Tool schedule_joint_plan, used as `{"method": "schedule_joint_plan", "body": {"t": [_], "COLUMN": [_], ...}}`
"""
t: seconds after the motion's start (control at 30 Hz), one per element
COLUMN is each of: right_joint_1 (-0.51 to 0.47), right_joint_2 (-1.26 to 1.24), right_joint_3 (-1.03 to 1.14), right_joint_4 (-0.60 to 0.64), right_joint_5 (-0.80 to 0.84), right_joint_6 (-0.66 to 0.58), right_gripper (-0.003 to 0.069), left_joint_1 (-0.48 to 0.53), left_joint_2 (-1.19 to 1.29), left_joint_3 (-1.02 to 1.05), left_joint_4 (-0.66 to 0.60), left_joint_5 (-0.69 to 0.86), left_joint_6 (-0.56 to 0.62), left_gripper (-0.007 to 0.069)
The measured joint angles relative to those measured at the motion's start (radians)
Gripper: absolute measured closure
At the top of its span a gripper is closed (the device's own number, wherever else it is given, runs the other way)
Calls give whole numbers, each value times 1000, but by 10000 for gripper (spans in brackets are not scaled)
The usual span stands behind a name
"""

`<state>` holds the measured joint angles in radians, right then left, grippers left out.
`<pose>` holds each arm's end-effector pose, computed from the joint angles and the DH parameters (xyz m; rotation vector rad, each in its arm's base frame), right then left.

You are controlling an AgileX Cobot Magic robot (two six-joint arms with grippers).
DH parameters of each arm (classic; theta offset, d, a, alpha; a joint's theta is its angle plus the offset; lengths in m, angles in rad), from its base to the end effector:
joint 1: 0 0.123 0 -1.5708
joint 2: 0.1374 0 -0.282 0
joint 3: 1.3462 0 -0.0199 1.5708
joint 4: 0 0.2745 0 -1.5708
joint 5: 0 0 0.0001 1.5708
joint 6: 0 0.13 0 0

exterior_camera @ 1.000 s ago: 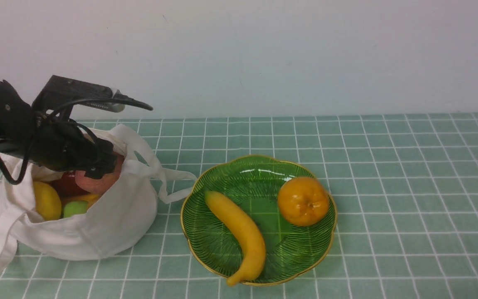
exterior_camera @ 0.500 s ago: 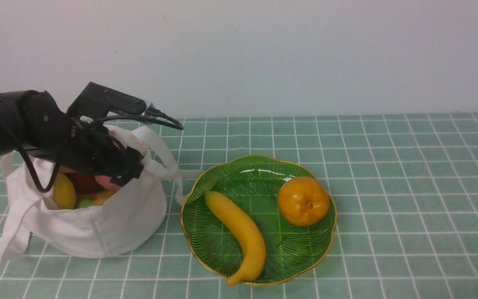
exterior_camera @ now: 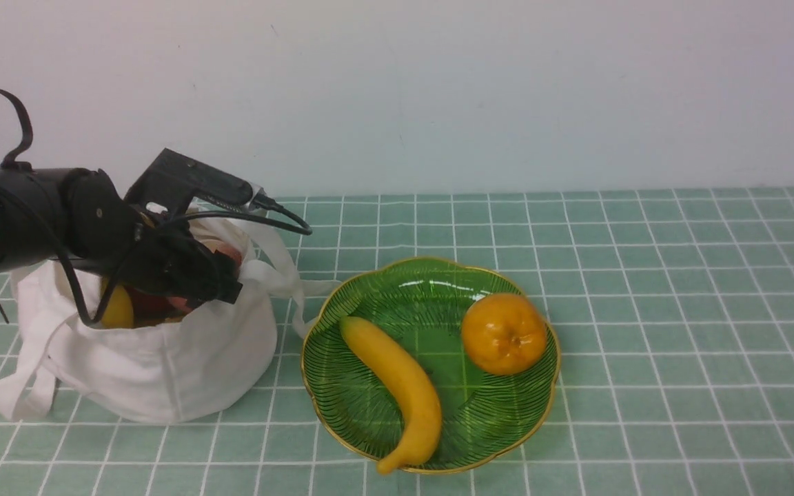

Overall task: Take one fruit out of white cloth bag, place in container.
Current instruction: 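Reach into the cloth bag and grasp the peach with the left gripper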

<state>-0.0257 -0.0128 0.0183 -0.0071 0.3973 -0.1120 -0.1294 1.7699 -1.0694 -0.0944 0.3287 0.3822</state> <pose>0.1156 -0.0033 0.1598 -0.0857 1.8857 -0.1013 0.4016 -0.0563 0.1424 0.5384 2.4527 0.0287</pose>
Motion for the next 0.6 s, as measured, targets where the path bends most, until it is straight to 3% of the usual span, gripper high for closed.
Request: {"method": "schedule_joint_plan", "body": {"t": [0.17,0.6], "right_joint_1": [0,0], "right_joint_2": [0,0], "right_joint_3": [0,0], "right_joint_4": [0,0], "right_joint_5": [0,0], "right_joint_6": [0,0], "right_gripper": [674,674], "left_joint_1": [-1,-3], "left_joint_2": [-12,-316], "left_joint_3": [-2,1], "left_joint_4": [-1,-26], "left_joint_5": [40,382], "left_joint_6": [0,-1], "left_gripper": [118,118]}}
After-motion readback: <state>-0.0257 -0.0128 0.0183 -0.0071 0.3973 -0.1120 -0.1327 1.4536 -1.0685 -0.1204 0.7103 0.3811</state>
